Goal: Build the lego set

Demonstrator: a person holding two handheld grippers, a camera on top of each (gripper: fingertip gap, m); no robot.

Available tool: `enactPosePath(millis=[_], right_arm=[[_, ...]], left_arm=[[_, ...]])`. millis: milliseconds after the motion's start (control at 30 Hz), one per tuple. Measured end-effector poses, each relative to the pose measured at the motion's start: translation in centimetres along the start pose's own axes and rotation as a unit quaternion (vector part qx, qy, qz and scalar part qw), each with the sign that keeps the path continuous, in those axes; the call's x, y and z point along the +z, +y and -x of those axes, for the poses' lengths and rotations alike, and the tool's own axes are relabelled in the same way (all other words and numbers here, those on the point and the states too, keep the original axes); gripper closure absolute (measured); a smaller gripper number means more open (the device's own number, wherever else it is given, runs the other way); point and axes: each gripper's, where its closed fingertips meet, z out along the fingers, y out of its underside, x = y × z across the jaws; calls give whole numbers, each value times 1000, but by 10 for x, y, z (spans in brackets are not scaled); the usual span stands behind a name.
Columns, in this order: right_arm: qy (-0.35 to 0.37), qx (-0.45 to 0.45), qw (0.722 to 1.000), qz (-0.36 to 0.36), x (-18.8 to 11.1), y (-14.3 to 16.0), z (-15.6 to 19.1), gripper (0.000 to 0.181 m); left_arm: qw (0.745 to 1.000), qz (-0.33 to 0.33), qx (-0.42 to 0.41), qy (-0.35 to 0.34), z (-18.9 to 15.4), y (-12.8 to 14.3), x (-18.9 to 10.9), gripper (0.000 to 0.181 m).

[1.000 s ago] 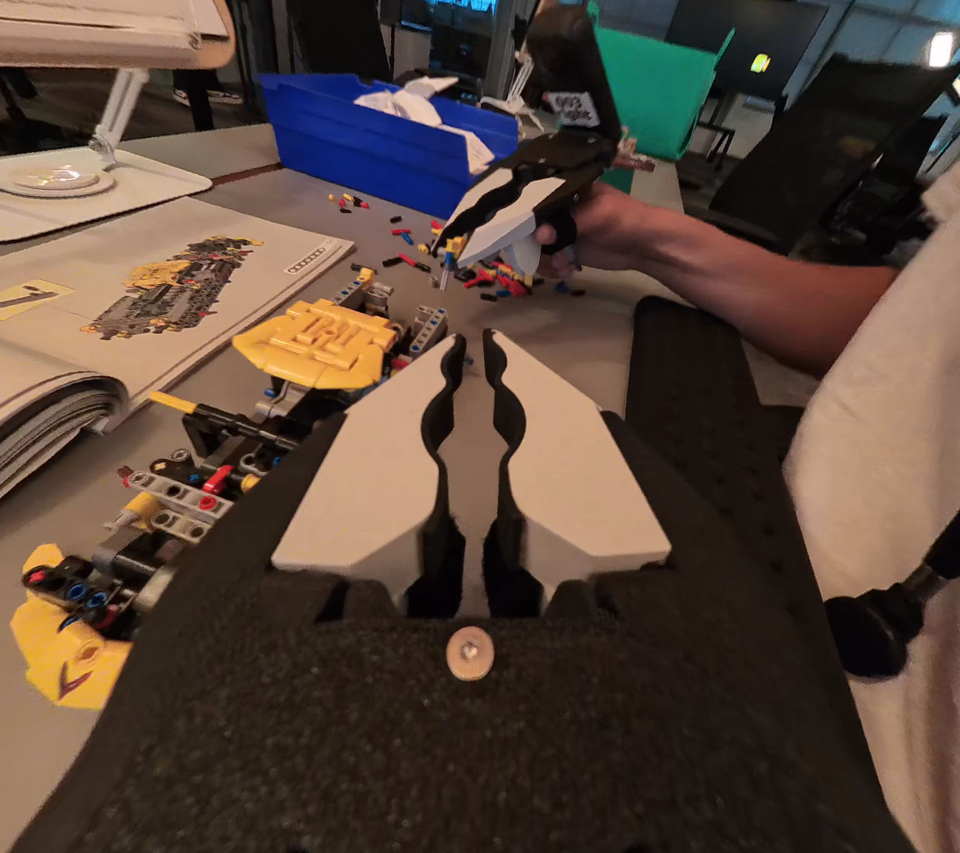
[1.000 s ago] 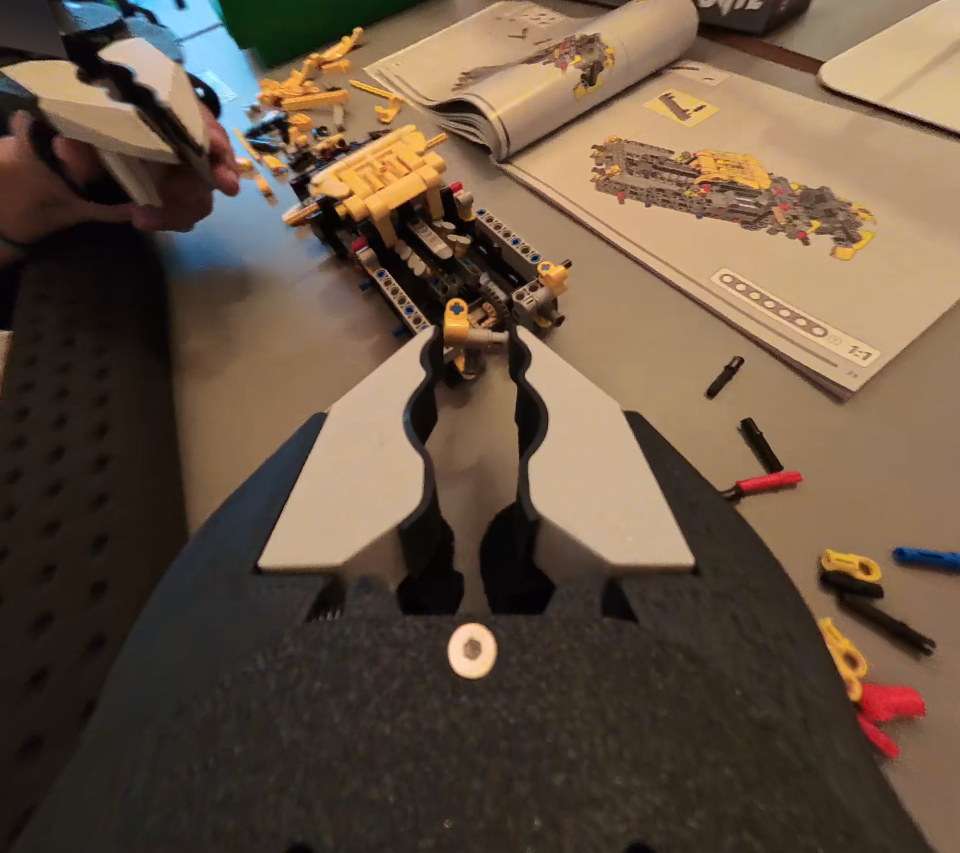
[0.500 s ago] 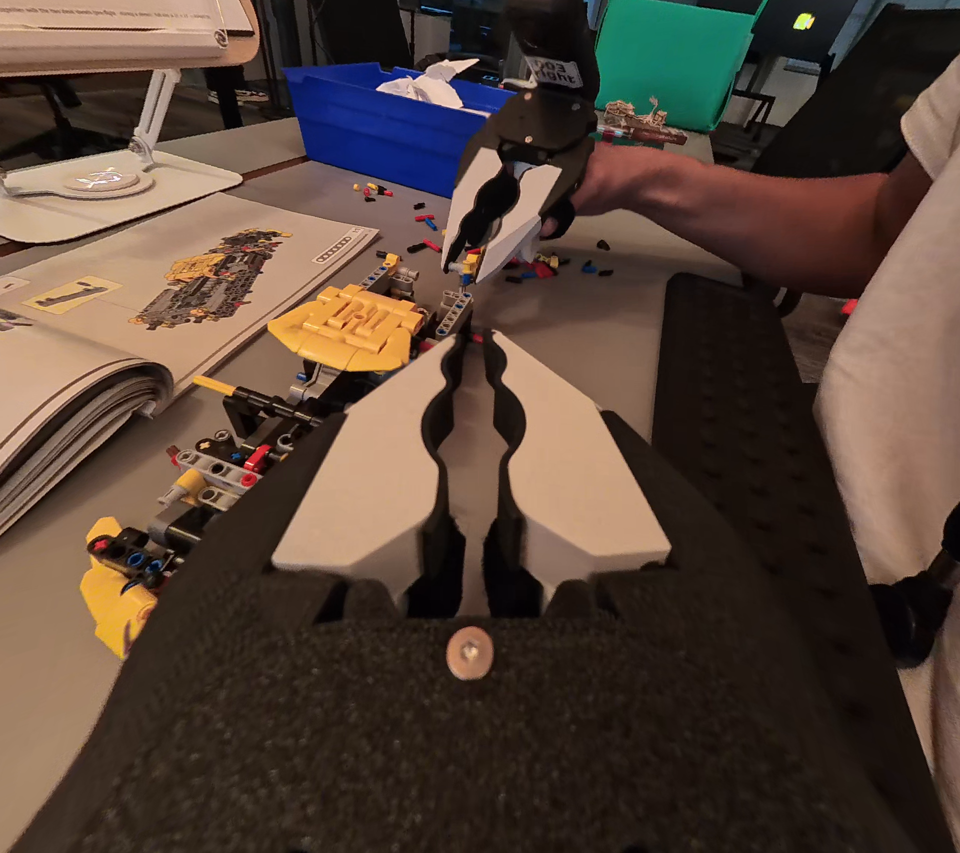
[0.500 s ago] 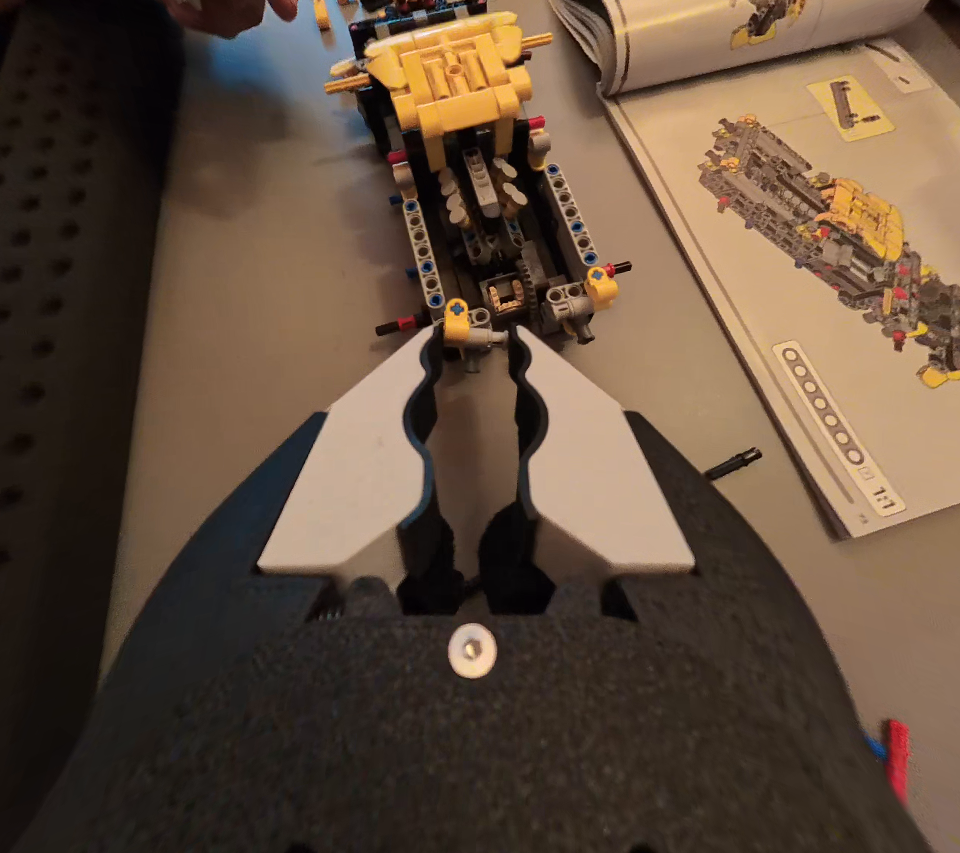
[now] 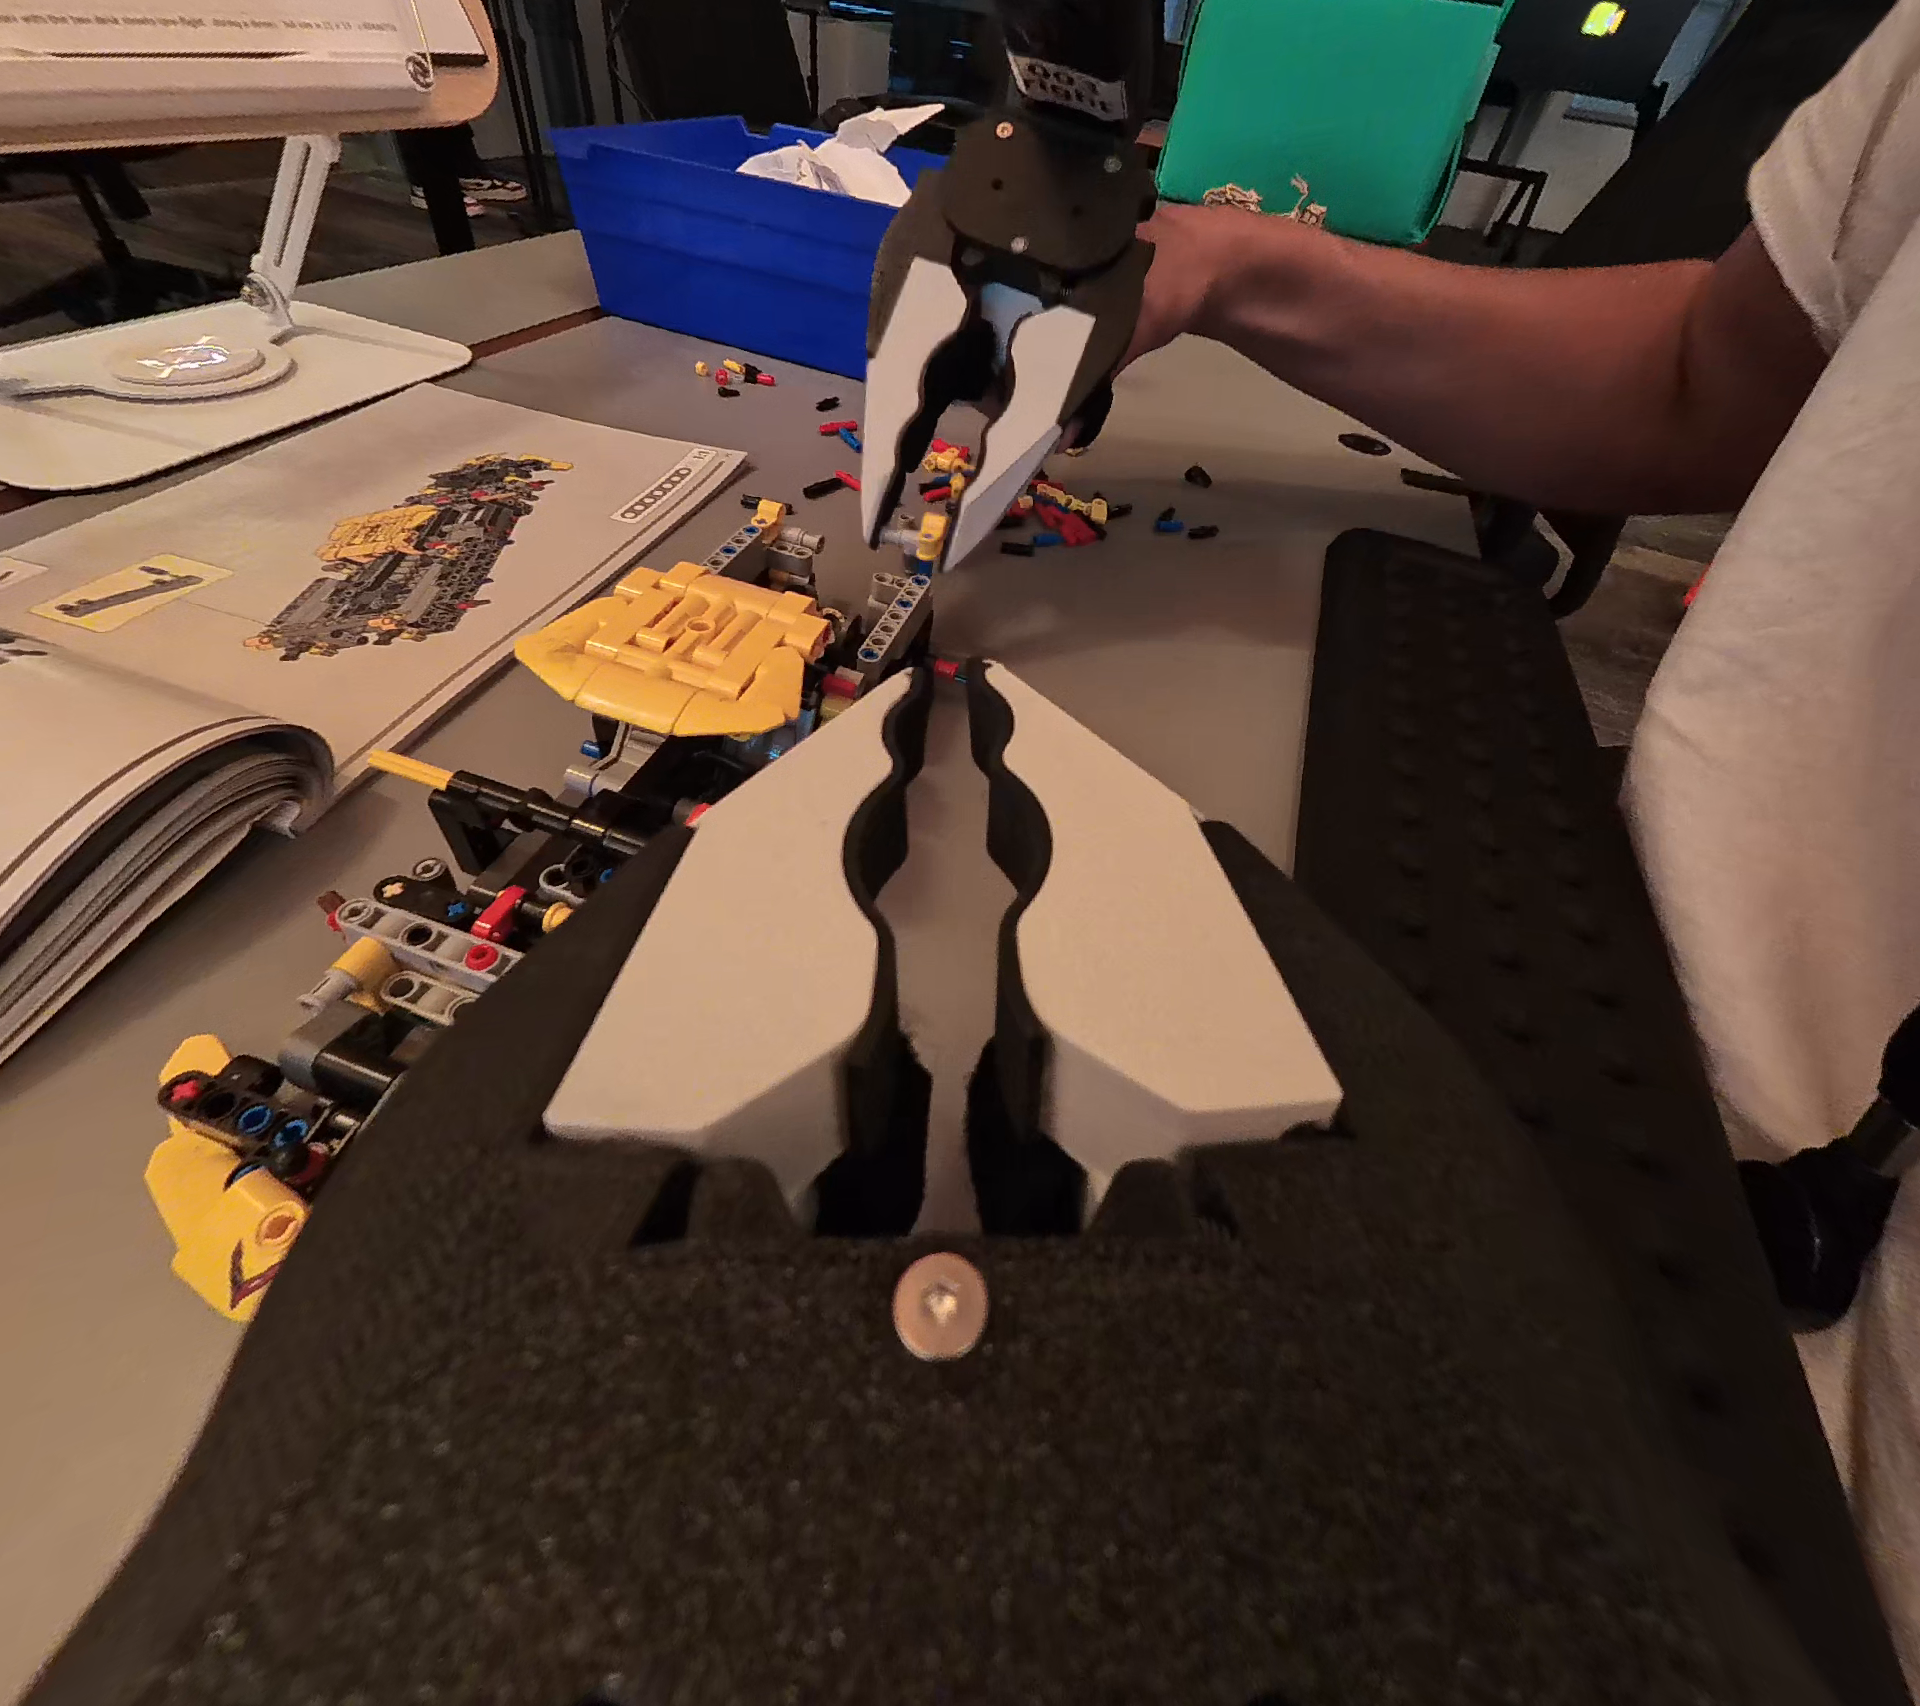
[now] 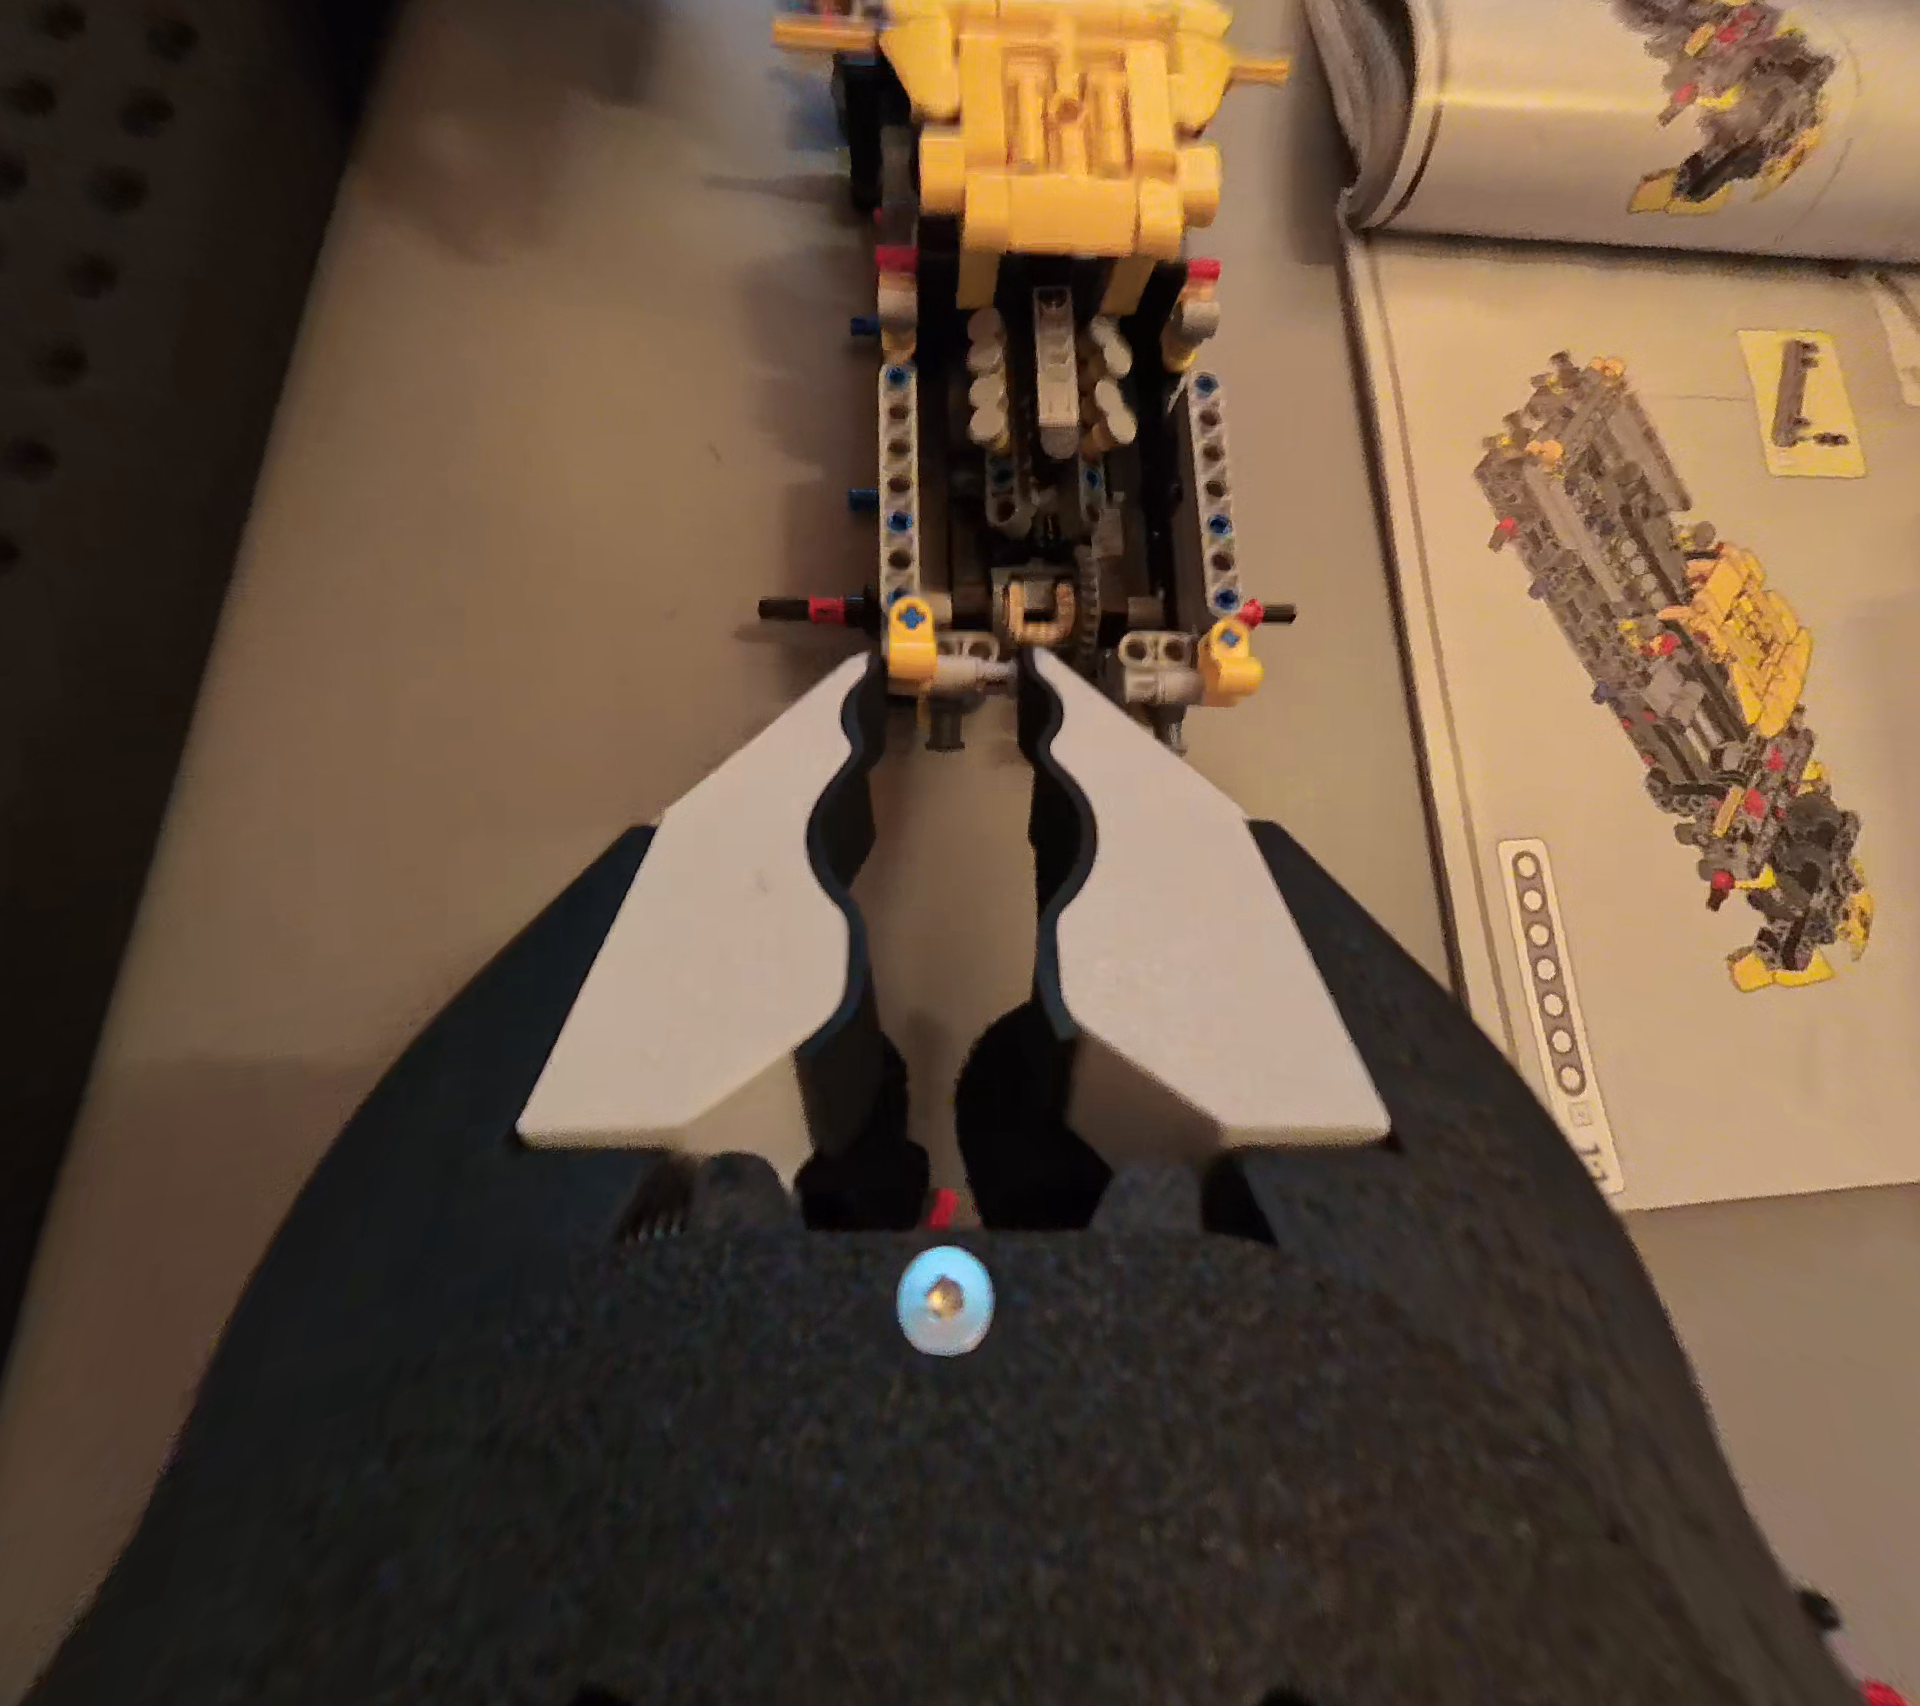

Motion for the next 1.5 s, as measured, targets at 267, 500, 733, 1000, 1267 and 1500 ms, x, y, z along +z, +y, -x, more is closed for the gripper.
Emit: enactPosePath(millis=[267,500,733,1000,1267,1500], right_arm=[[-20,2,1000,-16,2,0,0,157],[-9,-6,1000,-19,3,1,1,157],[-30,42,997,-65,3,1,-1,157],[20,85,993,-76,-11,-5,-6,139],[152,256,951,-89,-29,11,2,137],[139,491,830,-225,-24,-11,34,125]], left_arm=[[1000,3,0,2,0,1,1,174],[1000,9,3,4,-1,3,3,174],[1000,21,2,-8,3,5,7,173],[985,151,83,21,14,-12,37,156],[904,372,198,66,16,22,93,155],[860,461,210,61,23,46,118,159]])
